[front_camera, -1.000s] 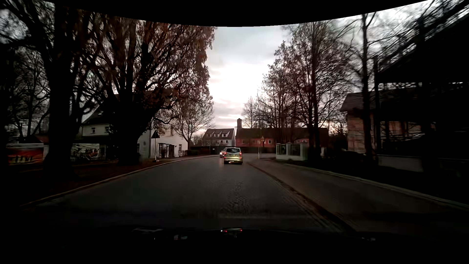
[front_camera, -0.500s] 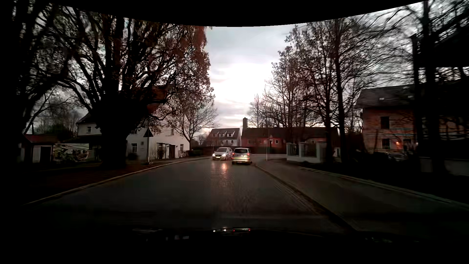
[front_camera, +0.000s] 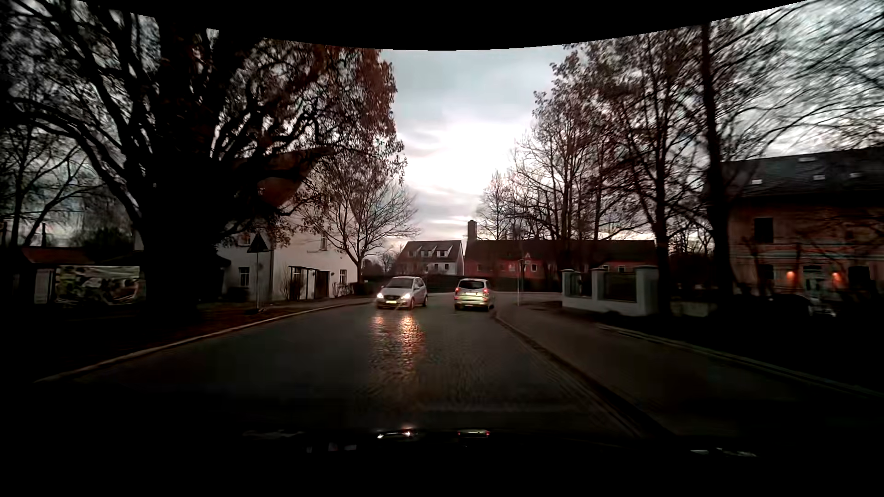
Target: Follow the waypoints while adhering to traffic rules and regulations
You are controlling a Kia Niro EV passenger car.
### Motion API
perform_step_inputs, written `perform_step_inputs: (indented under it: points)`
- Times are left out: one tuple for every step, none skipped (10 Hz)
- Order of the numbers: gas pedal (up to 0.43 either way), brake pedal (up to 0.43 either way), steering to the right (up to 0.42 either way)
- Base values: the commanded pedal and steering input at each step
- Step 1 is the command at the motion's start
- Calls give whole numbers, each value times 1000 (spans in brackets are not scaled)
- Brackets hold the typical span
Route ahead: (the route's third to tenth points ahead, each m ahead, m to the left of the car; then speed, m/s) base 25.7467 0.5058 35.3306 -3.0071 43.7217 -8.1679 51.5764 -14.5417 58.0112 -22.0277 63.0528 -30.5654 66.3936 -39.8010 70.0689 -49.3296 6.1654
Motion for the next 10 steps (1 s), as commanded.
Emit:
perform_step_inputs:
  points:
    - [79,0,-23]
    - [79,0,-23]
    - [67,0,-21]
    - [67,0,-21]
    - [67,0,-24]
    - [67,0,-30]
    - [67,0,-33]
    - [59,0,-33]
    - [47,0,-33]
    - [47,0,-33]
